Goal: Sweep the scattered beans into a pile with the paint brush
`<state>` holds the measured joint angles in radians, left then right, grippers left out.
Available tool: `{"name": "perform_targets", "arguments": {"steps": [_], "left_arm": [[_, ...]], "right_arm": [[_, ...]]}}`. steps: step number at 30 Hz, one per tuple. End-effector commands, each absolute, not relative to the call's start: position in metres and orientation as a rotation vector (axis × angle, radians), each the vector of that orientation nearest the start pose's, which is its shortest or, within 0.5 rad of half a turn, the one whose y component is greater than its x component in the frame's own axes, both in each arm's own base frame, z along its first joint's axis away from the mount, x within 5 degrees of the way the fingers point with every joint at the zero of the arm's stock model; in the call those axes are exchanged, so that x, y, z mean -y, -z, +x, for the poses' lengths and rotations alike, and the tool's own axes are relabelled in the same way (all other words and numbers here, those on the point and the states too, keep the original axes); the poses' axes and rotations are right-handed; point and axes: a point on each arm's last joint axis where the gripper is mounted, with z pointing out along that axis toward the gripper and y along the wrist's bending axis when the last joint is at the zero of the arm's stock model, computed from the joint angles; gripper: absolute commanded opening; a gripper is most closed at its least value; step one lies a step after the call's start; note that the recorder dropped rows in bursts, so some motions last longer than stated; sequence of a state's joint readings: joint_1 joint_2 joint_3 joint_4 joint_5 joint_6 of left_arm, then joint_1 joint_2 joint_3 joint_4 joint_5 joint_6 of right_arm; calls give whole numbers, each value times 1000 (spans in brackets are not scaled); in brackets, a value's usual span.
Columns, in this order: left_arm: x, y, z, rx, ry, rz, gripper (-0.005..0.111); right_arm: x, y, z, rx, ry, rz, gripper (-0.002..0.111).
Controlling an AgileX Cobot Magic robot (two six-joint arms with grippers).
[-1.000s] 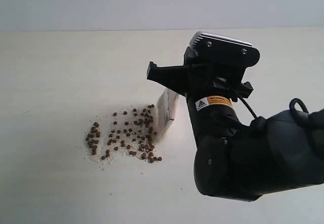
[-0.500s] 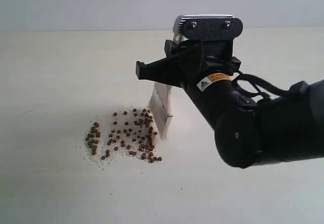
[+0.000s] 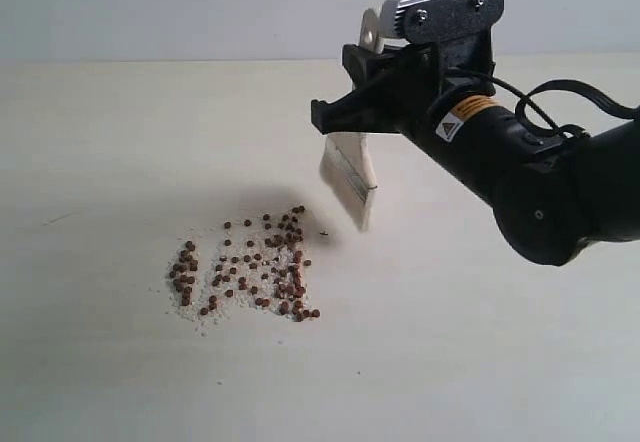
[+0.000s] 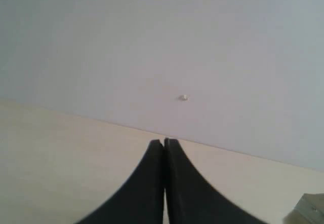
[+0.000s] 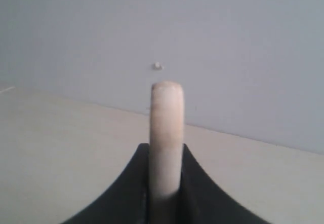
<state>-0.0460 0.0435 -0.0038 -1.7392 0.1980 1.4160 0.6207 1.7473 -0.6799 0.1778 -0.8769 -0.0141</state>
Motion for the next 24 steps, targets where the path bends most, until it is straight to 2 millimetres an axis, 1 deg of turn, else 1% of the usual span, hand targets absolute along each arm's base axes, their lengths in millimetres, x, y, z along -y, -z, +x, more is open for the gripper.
{"name": "perform_targets", "arguments": {"steps": [1, 2, 4, 7, 11, 18, 22, 24], "left_arm": [[21, -214, 56, -1503, 456, -52, 0], [21, -214, 56, -1503, 456, -52, 0], [21, -214, 56, -1503, 456, -52, 0], [21, -214, 56, -1503, 456, -52, 0], [21, -214, 56, -1503, 456, -52, 0], [21, -214, 56, -1503, 456, -52, 0], [21, -214, 56, -1503, 456, -52, 0], [21, -214, 56, -1503, 456, -52, 0]], "right_arm": [[-185, -181, 294, -1707, -419, -413, 0], [-190, -180, 297, -1734, -418, -470, 0], [-196, -178, 304, -1766, -416, -514, 0], [-201, -183, 309, -1723, -461, -485, 0], [-205, -180, 316, -1719, -478, -465, 0], [-211, -162, 315, -1759, -510, -528, 0], [-216, -162, 311, -1757, -589, -564, 0], [-219, -165, 308, -1743, -641, -577, 0]]}}
